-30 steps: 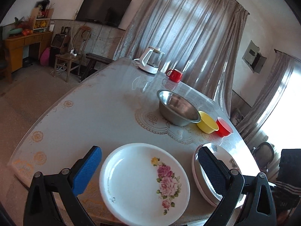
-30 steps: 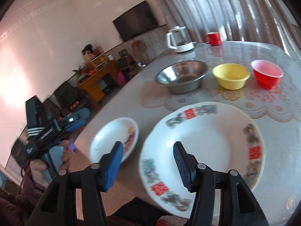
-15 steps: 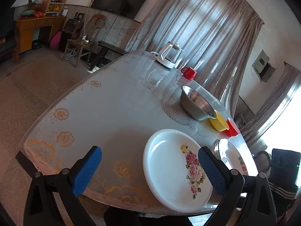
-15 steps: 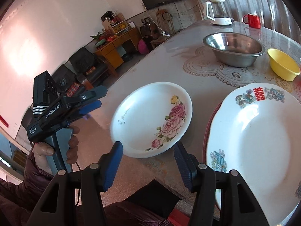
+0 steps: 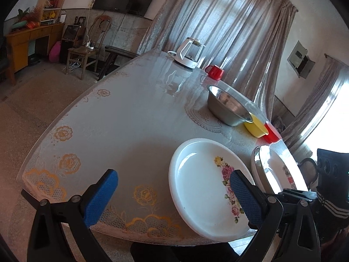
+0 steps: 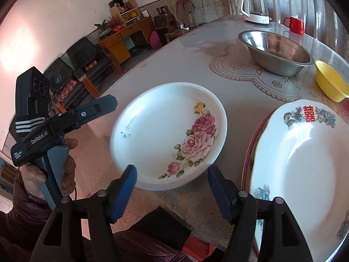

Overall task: Organize plates and bowls
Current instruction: 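Grasp the rim of the pink-rose plate with the left gripper, then lift the pink-rose plate with the left gripper toward the plate stack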

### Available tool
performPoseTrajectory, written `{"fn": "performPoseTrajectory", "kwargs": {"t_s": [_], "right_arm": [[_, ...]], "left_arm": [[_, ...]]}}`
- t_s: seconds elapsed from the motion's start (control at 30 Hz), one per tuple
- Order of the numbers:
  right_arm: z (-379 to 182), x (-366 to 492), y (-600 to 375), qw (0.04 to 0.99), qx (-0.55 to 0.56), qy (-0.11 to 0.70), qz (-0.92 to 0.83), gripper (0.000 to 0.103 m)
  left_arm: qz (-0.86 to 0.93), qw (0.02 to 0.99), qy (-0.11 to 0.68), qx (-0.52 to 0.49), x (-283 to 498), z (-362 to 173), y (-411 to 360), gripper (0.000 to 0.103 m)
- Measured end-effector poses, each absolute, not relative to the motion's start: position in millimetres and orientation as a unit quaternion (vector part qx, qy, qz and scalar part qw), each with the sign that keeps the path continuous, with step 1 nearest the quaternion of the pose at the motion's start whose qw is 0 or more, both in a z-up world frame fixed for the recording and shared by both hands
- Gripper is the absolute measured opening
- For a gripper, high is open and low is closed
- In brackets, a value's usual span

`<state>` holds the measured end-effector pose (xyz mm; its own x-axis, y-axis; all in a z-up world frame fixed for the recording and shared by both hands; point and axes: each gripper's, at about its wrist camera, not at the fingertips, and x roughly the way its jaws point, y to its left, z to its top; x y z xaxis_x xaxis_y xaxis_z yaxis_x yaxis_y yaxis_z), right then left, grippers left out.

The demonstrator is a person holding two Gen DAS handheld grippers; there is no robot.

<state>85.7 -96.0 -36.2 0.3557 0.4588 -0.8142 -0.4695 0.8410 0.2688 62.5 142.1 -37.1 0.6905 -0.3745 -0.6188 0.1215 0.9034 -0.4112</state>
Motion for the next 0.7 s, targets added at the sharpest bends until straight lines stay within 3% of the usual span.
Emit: {"fn": "performPoseTrajectory", "kwargs": {"t_s": [0.1,0.13,0.17,0.2,0.23,0.37,0.5,0.7], "right_arm": [[-36.2,88.6,-92.8,0.825,-0.013,0.493,0.274,0.072],[-36.2,89.8,-92.6,0.826,-0.013,0.494,0.272,0.072],[-36.2,91.1,-92.7,0.826,-0.012,0.495,0.270,0.072],[-36.1,92.2,-92.8,0.825,-0.011,0.497,0.269,0.072],[-35.9,92.9,-92.6,0.825,-0.010,0.498,0.268,0.073],[-35.0,91.5,-89.9,0.826,-0.013,0.498,0.265,0.075],[-35.1,93.8,-88.3,0.824,-0.010,0.499,0.268,0.075],[-34.6,100.4,-78.2,0.825,-0.015,0.497,0.270,0.075]], "left_arm": [[-0.134,0.901,0.374,-0.175,64.8,-41.1,144.1,0.101],[-0.137,0.899,0.376,-0.178,65.4,-42.4,144.5,0.095],[-0.146,0.896,0.378,-0.181,65.8,-43.5,144.4,0.089],[-0.153,0.894,0.380,-0.182,66.0,-44.4,143.9,0.072],[-0.153,0.892,0.385,-0.178,67.0,-45.4,142.6,0.062],[-0.166,0.887,0.397,-0.170,66.5,-50.8,136.8,0.041],[-0.173,0.887,0.396,-0.161,63.3,-52.7,129.9,0.035],[-0.146,0.891,0.389,-0.184,66.8,-55.0,140.4,0.034]]}}
